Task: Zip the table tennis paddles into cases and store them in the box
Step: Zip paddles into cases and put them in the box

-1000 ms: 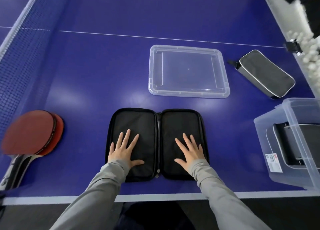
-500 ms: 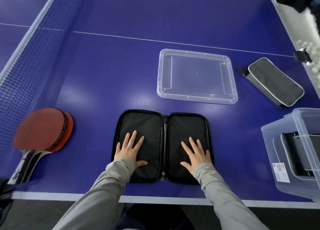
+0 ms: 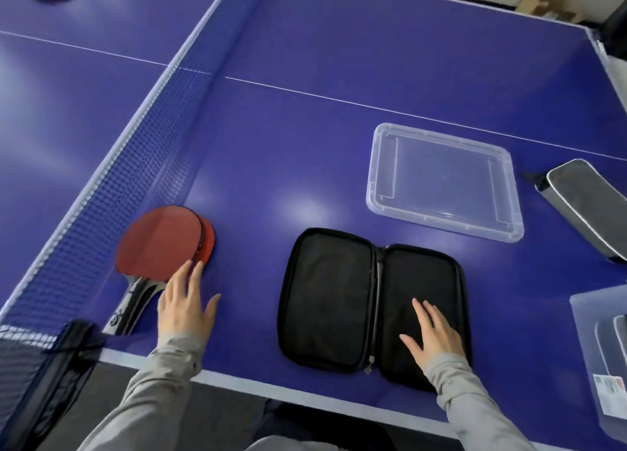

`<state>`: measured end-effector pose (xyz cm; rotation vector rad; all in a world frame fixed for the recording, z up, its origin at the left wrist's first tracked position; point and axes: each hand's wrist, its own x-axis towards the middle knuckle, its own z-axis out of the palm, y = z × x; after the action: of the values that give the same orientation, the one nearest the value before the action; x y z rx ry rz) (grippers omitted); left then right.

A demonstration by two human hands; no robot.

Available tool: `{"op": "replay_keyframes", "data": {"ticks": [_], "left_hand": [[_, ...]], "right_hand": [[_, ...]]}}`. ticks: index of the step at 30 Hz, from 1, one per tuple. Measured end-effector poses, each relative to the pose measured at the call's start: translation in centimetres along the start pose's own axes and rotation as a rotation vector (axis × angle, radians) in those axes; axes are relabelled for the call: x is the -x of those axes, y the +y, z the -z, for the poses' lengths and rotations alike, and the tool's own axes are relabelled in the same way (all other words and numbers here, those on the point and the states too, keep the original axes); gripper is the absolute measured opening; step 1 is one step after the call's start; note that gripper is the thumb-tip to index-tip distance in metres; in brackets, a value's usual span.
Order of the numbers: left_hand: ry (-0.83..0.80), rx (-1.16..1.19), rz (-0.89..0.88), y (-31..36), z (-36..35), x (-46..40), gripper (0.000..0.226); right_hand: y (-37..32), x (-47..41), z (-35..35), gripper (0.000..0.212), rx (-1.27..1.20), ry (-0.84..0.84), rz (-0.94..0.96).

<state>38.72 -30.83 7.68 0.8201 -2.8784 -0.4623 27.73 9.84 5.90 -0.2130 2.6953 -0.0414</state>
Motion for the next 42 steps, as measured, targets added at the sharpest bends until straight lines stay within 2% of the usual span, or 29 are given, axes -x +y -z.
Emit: {"op": "replay_keyframes", "data": {"ticks": [4, 7, 9, 12, 19, 27, 42], "left_hand": [[0.04, 0.04, 0.324, -6.0, 1.9, -0.7, 0.089], [-0.071, 0.068, 0.491, -8.5, 2.3, -1.4, 0.096], [-0.146, 0.089, 0.549, -9.4, 2.1, -2.0, 0.091], [-0.199, 0.042, 0.55, -10.3, 1.6, -2.8, 0.077], [-0.188, 0.0, 0.578, -11.3, 0.9, -3.5, 0.051], [-0.221, 0.066, 0.545, -12.3, 0.6, -3.8, 0.05], [-0.103, 0.114, 0.5, -10.0, 0.4, -2.8, 0.038]], "right_hand": [[-0.3, 0.0, 0.5, 0.074, 0.011, 0.016, -0.039], [-0.2, 0.1, 1.0, 0.074, 0.028, 0.011, -0.079], [-0.1, 0.2, 1.2, 0.074, 0.033, 0.01, -0.105], [0.0, 0.4, 1.4, 0.074, 0.022, 0.018, -0.129], [0.0, 0.6, 1.8, 0.074, 0.077, -0.006, -0.167], [-1.1, 0.0, 2.0, 0.072, 0.023, 0.019, -0.177], [0.7, 0.7, 1.7, 0.072, 0.057, 0.033, -0.205]]}}
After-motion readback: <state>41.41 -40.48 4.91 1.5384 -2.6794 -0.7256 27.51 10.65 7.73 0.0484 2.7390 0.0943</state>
